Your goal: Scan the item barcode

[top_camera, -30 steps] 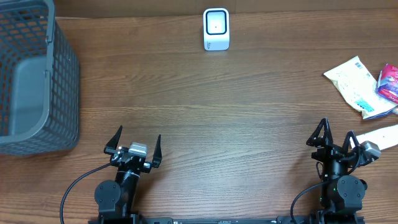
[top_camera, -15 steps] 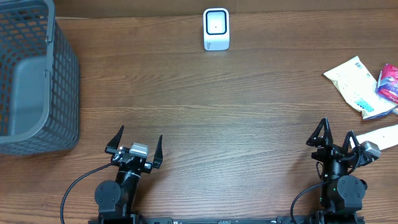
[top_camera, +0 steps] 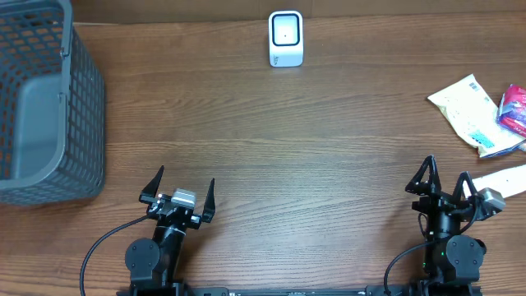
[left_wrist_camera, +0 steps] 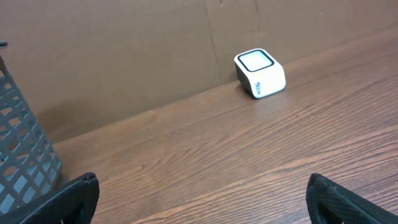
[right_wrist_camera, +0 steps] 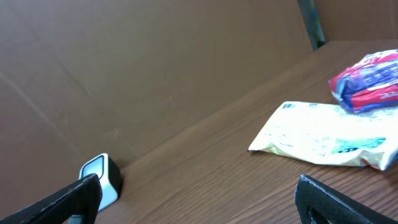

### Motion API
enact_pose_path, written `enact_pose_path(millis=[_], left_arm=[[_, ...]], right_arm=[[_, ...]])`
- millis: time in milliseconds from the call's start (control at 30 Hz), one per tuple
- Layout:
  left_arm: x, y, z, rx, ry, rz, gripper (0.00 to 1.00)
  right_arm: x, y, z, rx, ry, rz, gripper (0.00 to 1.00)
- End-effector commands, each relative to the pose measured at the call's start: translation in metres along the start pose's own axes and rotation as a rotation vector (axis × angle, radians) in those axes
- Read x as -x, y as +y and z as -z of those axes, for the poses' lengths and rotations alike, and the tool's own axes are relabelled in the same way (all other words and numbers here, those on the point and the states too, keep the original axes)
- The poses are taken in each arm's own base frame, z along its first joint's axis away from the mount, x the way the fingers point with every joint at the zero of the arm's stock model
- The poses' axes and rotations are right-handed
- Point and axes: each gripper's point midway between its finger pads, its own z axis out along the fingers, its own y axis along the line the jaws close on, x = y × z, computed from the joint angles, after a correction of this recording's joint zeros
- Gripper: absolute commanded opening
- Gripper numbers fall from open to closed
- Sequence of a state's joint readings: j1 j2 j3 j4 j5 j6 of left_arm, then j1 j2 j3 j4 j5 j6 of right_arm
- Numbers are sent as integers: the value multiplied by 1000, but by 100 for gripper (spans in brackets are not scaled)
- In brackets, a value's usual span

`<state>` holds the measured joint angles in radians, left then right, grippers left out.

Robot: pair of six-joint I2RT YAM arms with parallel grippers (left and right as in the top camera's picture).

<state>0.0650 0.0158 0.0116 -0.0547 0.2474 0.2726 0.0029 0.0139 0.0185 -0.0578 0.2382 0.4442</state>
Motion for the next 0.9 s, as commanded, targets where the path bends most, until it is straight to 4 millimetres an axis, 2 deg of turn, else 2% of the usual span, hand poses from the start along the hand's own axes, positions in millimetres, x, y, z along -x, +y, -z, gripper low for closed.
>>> enact_pose_path(millis=[0,233,333,533,867], left_arm=[[1,-4,0,-18,-13,-18,100],[1,-4,0,-18,-13,-18,100],[1,-4,0,-18,-13,-18,100],[1,-4,0,-18,-13,-18,100],[1,-4,0,-18,-13,-18,100]], right_arm=[[-5,3,1,18,10,6,100],[-5,3,1,13,8,7,100],[-10,9,1,50,34,17,100],[-24,27,4,170,84,299,100],[-24,29,4,177,86,294,100]])
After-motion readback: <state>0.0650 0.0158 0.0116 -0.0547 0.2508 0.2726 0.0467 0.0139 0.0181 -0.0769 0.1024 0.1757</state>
